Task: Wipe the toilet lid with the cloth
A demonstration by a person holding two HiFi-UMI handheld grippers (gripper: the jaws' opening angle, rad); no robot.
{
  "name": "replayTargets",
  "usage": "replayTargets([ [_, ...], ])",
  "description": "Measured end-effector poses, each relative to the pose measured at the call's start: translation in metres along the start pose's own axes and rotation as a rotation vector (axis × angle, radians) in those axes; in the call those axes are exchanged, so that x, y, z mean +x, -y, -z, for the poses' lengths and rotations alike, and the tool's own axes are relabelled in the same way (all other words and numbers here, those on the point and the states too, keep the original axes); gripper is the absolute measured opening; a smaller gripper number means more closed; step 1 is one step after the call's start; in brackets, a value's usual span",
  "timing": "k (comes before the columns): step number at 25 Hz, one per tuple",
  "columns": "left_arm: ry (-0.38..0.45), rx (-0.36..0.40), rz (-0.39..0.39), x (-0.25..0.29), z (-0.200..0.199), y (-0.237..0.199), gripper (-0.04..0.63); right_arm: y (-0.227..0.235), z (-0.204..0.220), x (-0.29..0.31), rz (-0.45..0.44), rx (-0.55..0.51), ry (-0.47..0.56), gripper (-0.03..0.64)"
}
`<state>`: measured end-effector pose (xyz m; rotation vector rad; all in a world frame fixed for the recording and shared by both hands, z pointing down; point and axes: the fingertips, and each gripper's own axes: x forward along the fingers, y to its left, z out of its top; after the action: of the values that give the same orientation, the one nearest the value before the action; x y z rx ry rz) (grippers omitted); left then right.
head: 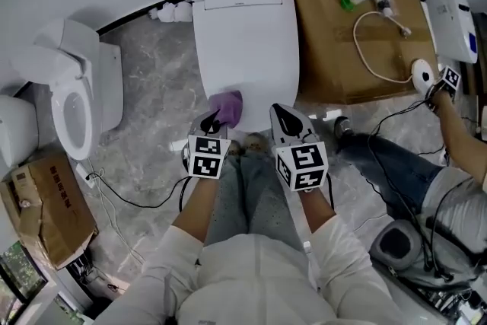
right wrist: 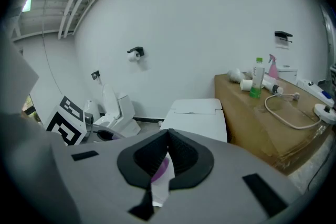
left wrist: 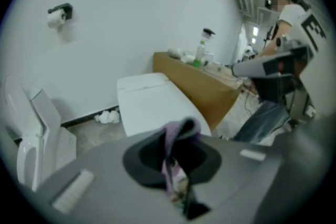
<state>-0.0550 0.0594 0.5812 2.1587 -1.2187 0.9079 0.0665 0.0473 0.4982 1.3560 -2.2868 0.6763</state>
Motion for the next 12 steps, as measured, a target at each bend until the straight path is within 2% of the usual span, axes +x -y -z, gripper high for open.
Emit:
replayTargets([
  [6,0.065,0.023,-0.001,-0.026,-0.044,0.010,0.017,0.001,-0.024,-0.016,0.020,0.004,0.029,0.015],
  [12,0.174,0.040,-0.009,-0.064,-0.097,0.011,0.017,-0.001,-0.064,-0.033,0.038,-0.021,0.088,0.015],
])
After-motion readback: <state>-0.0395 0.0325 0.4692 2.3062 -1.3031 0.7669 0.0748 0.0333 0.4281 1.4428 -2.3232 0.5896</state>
